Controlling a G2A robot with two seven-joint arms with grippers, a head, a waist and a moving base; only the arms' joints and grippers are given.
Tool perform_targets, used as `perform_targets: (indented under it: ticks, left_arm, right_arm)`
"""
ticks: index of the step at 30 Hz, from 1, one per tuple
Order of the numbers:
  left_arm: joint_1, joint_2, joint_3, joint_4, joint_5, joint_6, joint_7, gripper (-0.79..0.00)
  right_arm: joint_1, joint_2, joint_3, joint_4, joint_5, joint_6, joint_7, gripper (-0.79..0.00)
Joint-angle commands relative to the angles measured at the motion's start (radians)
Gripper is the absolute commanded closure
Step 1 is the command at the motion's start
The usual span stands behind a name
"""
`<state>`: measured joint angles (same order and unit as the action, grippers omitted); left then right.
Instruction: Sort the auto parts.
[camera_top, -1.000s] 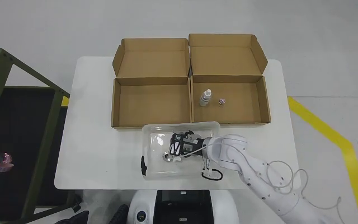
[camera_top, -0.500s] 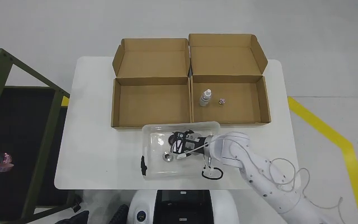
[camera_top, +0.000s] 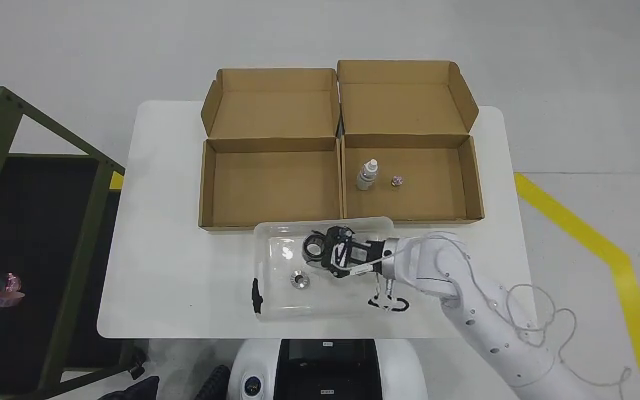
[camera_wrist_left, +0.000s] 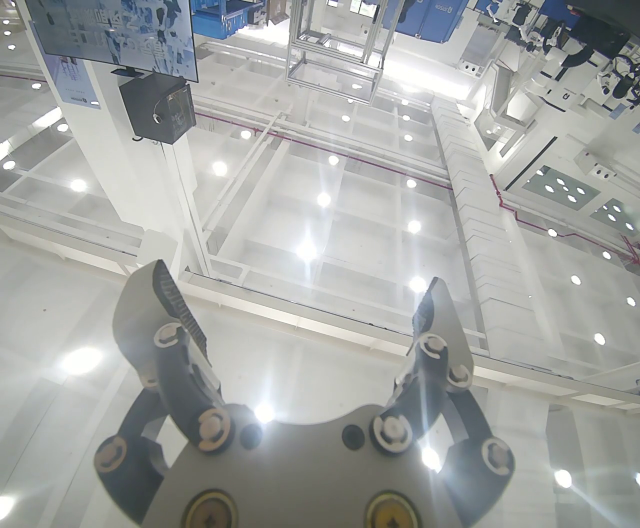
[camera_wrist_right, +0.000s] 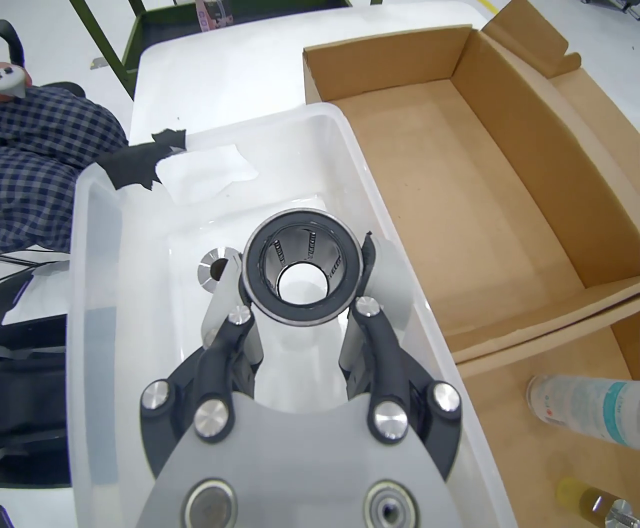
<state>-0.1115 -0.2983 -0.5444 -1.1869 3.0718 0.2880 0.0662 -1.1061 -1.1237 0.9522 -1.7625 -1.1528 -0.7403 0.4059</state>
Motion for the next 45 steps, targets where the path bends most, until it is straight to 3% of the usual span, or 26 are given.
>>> perform_targets:
  ticks: [1,17,33,45]
  left_arm:
    - [0.0,0.0,0.0,0.0,0.0,0.0,0.0,-0.785]
    - [0.0,0.0,0.0,0.0,0.0,0.0,0.0,-0.785]
    - [0.0,0.0,0.0,0.0,0.0,0.0,0.0,-0.785]
    - [0.0,0.0,0.0,0.0,0.0,0.0,0.0,-0.785]
  right_arm:
    - [-0.009,0.004,0.02,-0.013,0.026,-0.017,-0.008,0.0]
    - [-0.066,0.033,0.162,-0.115,0.219,-0.071,-0.047,0.0]
    - [-0.07,0.052,0.258,-0.081,0.456,-0.087,-0.021,0.0]
    - [-0.064,0.058,0.262,-0.052,0.553,-0.103,-0.009,0.0]
